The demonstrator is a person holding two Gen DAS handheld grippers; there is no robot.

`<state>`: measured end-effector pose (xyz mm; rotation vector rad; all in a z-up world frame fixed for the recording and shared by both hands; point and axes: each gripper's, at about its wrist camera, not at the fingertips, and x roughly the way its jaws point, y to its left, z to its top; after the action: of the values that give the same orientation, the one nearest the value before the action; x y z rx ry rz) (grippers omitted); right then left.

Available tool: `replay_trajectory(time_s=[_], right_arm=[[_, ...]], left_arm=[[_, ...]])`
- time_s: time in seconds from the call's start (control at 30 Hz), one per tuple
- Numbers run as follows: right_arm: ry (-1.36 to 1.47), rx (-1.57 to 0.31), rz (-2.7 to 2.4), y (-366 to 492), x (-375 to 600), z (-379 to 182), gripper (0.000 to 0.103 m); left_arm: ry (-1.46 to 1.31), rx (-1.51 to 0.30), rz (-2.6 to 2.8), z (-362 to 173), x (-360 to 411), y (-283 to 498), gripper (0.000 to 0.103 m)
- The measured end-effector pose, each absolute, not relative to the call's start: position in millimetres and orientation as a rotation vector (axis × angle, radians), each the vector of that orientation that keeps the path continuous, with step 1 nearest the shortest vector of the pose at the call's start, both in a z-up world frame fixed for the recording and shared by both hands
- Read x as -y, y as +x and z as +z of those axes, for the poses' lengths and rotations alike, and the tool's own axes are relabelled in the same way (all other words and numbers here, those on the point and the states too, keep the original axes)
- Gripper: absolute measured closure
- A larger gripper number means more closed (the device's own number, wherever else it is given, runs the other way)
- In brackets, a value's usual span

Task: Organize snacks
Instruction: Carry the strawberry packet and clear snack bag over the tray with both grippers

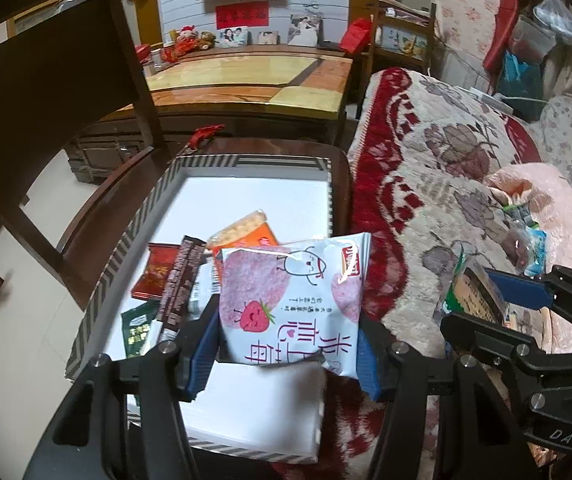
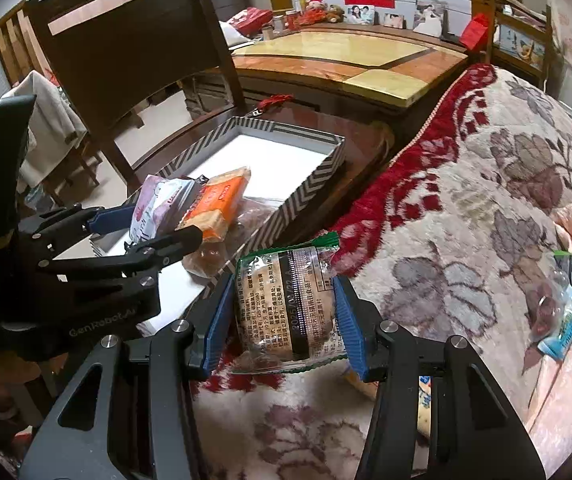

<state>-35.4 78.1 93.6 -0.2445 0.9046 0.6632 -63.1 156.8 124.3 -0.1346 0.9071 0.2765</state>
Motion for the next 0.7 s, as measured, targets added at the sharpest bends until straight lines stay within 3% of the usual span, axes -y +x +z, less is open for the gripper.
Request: replay_trajectory(time_s=[0.7], right_arm=[[-0.321,-0.936,0.773,-8,-150,86,0.054]], left_arm=[[-0.224,-0.949,0.406,105,-225,-71,0.042]])
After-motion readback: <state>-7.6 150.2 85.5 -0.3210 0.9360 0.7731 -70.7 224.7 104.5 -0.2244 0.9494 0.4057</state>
